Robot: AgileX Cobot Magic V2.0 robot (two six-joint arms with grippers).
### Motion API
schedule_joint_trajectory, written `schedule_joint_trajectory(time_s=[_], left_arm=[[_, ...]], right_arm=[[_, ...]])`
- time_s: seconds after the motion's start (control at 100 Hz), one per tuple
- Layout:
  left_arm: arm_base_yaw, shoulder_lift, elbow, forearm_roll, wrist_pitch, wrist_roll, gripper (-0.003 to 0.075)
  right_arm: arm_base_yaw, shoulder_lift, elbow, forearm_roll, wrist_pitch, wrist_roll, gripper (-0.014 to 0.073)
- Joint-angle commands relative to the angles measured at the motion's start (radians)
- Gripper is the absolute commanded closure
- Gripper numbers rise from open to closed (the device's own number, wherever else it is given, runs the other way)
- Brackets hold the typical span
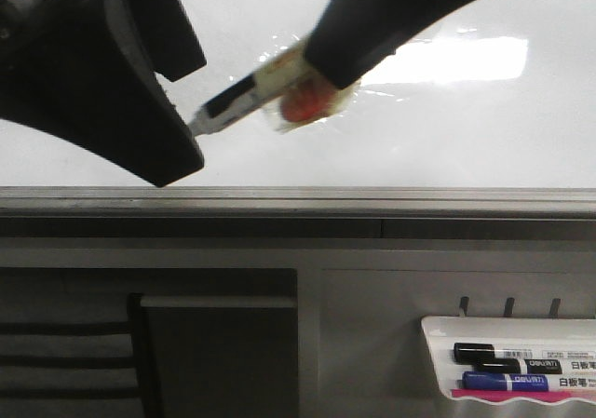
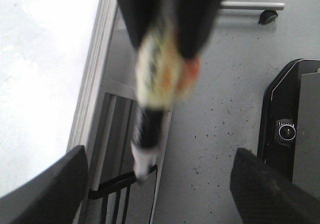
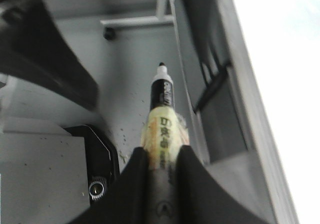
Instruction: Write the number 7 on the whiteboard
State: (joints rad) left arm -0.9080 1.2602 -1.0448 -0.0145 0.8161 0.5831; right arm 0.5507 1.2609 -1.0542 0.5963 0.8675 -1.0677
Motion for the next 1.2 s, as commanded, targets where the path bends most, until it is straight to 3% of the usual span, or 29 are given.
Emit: schedule_joint_trajectory(time_s=[0.0, 0.16, 0.25, 0.4, 0.49, 0.68, 0.83, 1.01, 1.19], left_arm=[[-0.009, -0.021, -0.033, -0.004, -0.049, -0.012, 0.0174], [0.005, -0.026, -0.033, 0.008, -0.059, -0.027, 0.0174], [0.039, -0.053, -0.035, 0.008, -0.067, -0.125, 0.0174], [0.152, -0.126, -0.03, -0.012, -0.076, -0.262, 0.0174], [0.217, -0.183, 0.011, -0.064, -0.12, -0.285, 0.0174], [0.328, -0.313, 0.152, -0.185, -0.267, -0.285, 0.0174], [0.355, -0.351, 0.197, -0.185, -0.309, -0.285, 0.0174], [0.355, -0.348, 0.199, -0.185, -0.311, -0.285, 0.0174], [0.355, -0.344, 0.199, -0.185, -0.309, -0.285, 0.0174]], right_arm=[[-0.038, -0.06, -0.047, -0.049, 0.011, 0.107, 0.063], [-0.105, -0.117, -0.058, -0.067, 0.088, 0.176, 0.063], [-0.144, -0.151, -0.058, -0.082, 0.08, 0.235, 0.063], [-0.196, -0.186, -0.033, -0.087, -0.019, 0.421, 0.0638], [-0.203, -0.195, 0.024, -0.089, -0.117, 0.467, 0.0638], [-0.203, -0.195, 0.148, 0.073, -0.344, 0.469, 0.0638], [-0.203, -0.157, 0.153, 0.089, -0.376, 0.466, 0.0638], [-0.204, -0.033, 0.025, 0.077, -0.327, 0.492, 0.0638], [-0.18, 0.035, 0.016, 0.077, -0.434, 0.499, 0.0638]])
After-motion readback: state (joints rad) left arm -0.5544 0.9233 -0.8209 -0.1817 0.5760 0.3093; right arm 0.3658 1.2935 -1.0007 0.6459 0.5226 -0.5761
